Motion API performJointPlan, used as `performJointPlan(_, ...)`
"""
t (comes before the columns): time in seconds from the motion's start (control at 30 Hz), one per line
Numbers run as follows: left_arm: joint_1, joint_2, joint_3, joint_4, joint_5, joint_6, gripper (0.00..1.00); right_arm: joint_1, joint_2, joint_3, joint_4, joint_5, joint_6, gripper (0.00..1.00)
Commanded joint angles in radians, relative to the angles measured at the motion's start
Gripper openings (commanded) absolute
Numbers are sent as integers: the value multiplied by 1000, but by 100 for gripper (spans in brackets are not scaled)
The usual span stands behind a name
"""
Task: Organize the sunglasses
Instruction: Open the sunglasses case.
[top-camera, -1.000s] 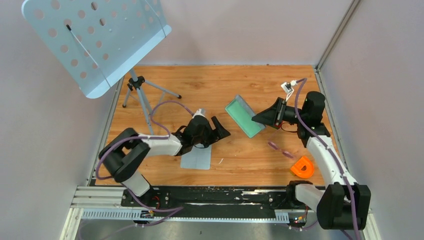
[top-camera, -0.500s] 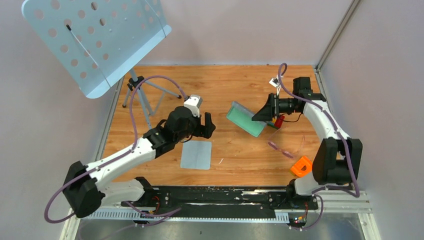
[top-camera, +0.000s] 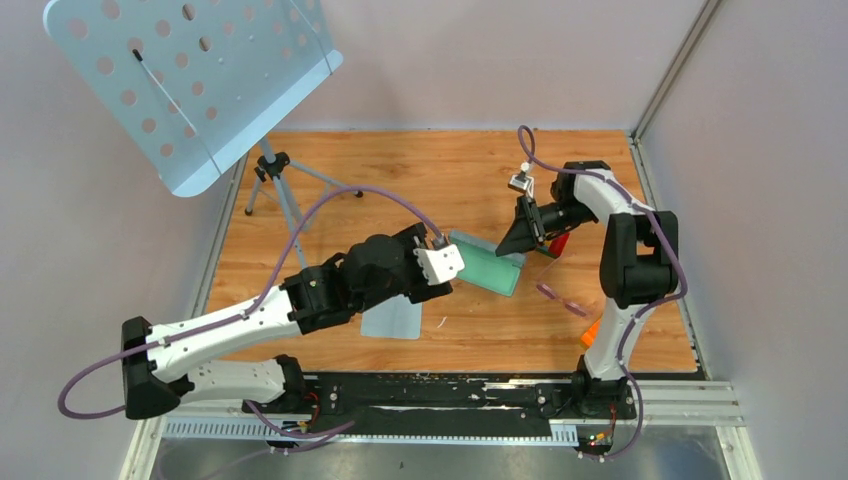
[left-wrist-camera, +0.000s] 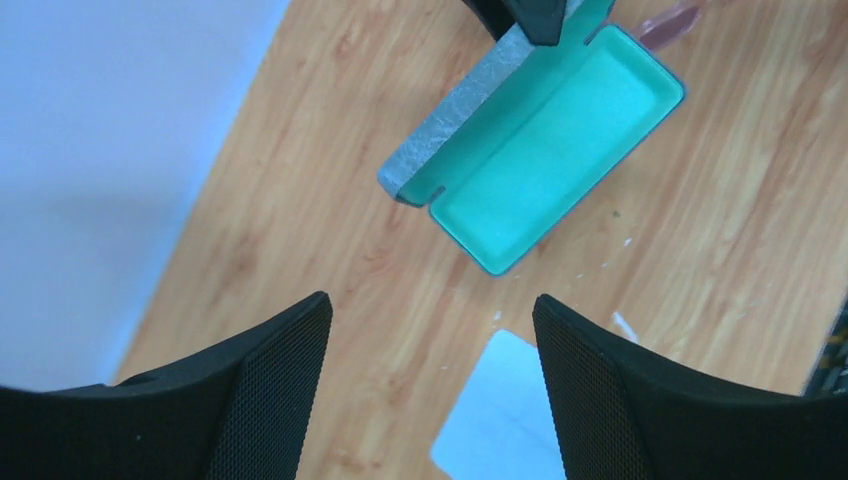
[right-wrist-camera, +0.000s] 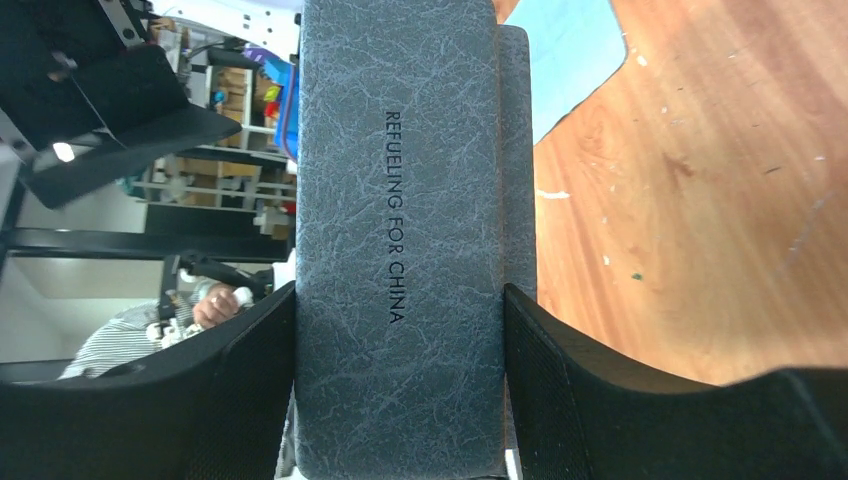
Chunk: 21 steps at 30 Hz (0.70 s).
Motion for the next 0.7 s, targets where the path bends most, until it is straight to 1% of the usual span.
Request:
performJointPlan(0.0,-87,8,1,92,-202,304,76,27,16,22,-186,-105,-78,0)
performJointPlan(0.07,-94,9,-16,160,-209,345,74,40,18,25,-185,-117,-65,0)
performJointPlan(0.13,-97,18,-25,208,-185,377,74,51,18,26,-183,-118,-44,0)
performJointPlan(0.23,-101,72,0,221,-136,414,78,70,8,13,-169,-108,-22,0)
performJointPlan(0.3,-102,115,41,181,-84,429,83,78,-4,4,-146,-98,-1,0)
performJointPlan(0.37,-101,166,110,91,-15,417,85,84,-21,-9,-123,-96,19,0)
performJointPlan(0.47,-102,235,201,-21,37,376,83,92,-55,-22,-101,-71,29,0)
performJointPlan(0.67,-100,276,262,-106,48,357,78,136,-134,-46,-97,-2,-19,0)
